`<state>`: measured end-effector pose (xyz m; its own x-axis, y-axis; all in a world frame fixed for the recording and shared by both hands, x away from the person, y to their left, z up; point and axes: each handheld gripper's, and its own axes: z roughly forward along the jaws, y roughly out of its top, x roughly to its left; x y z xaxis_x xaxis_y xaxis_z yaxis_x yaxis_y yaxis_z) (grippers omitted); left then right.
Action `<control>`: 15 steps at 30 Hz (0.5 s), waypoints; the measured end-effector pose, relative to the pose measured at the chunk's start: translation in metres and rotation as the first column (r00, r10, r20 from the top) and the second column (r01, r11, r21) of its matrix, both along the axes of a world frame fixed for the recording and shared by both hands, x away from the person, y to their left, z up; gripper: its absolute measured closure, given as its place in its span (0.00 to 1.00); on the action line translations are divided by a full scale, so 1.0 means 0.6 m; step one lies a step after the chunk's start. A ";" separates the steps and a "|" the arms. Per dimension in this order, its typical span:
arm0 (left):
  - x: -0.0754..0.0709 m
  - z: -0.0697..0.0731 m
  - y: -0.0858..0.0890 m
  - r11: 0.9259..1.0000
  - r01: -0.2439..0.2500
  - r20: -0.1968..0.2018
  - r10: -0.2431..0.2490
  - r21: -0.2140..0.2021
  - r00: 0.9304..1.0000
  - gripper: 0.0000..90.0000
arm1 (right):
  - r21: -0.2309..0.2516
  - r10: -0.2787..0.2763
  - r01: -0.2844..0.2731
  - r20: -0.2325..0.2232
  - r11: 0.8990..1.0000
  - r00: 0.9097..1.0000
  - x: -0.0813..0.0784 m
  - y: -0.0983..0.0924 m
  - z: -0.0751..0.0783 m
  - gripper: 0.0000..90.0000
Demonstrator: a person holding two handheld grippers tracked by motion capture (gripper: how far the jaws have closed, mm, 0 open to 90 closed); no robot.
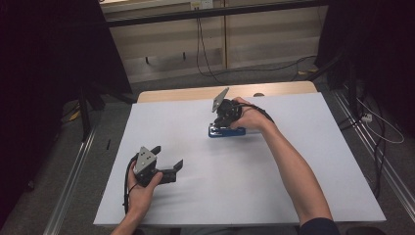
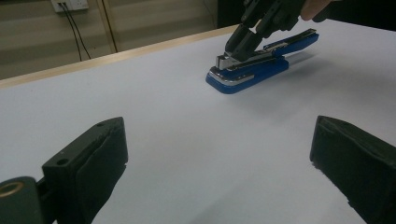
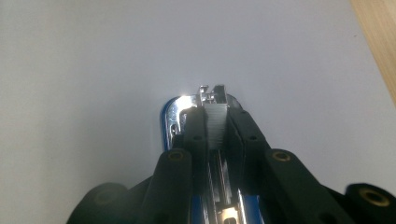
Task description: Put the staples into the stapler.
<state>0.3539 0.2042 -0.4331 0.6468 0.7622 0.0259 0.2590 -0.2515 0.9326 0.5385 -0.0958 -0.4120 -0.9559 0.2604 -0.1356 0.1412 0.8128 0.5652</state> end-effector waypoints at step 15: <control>0.000 0.000 0.000 1.000 -0.001 -0.003 0.001 -0.001 1.000 0.05 | 0.002 -0.010 0.010 0.008 1.000 1.000 0.001 0.001 0.000 0.85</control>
